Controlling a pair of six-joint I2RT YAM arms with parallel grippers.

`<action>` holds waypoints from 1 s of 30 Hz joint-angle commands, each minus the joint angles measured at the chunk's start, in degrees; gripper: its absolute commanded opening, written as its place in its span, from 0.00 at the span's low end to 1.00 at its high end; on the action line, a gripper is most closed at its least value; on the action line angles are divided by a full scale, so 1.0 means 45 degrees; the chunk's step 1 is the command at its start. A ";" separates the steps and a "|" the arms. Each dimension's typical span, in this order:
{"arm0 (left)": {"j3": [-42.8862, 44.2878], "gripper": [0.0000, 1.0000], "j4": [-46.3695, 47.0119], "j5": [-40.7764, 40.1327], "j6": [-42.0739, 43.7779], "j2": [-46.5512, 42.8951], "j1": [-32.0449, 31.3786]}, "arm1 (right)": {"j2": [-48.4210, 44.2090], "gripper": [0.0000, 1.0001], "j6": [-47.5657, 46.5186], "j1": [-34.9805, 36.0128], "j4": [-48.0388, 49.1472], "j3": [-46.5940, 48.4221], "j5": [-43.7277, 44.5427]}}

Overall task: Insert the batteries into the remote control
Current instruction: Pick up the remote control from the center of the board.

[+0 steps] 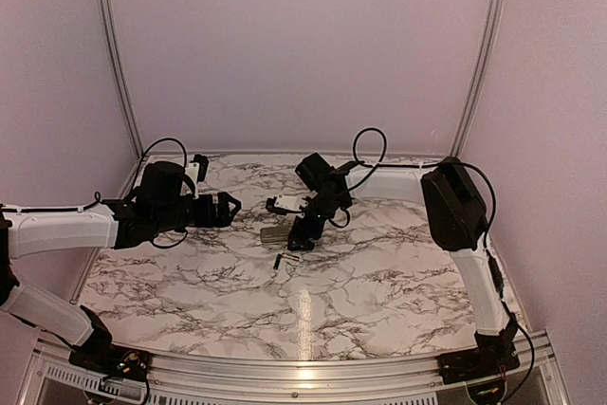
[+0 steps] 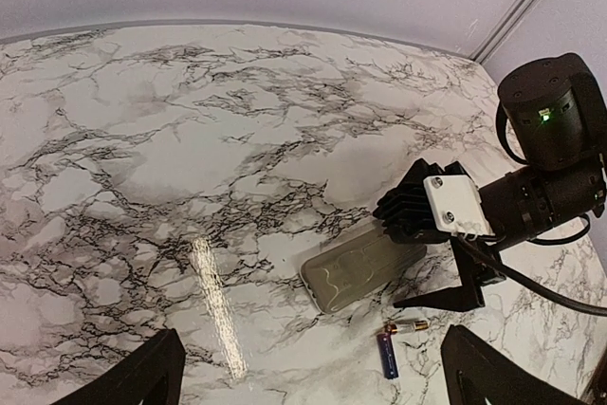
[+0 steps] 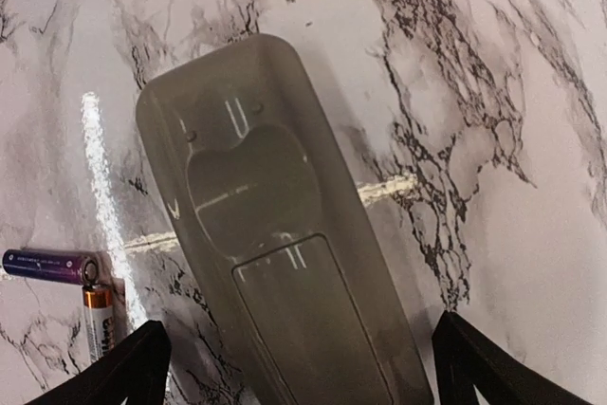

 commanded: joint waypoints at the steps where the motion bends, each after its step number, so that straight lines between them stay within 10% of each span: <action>1: 0.0008 0.99 0.0068 -0.0200 0.0013 0.0101 -0.0006 | 0.1007 0.92 -0.0404 0.0140 -0.0808 0.1183 -0.0020; 22: -0.0500 0.99 0.0451 -0.2216 -0.1263 -0.1235 0.0463 | 0.0937 0.26 0.1756 -0.0883 -0.0189 0.2054 -0.1114; 30: -0.0335 0.99 0.1049 -0.1864 -0.0858 -0.1508 0.0463 | -0.1258 0.22 0.5448 -0.1208 0.2432 0.1317 -0.0841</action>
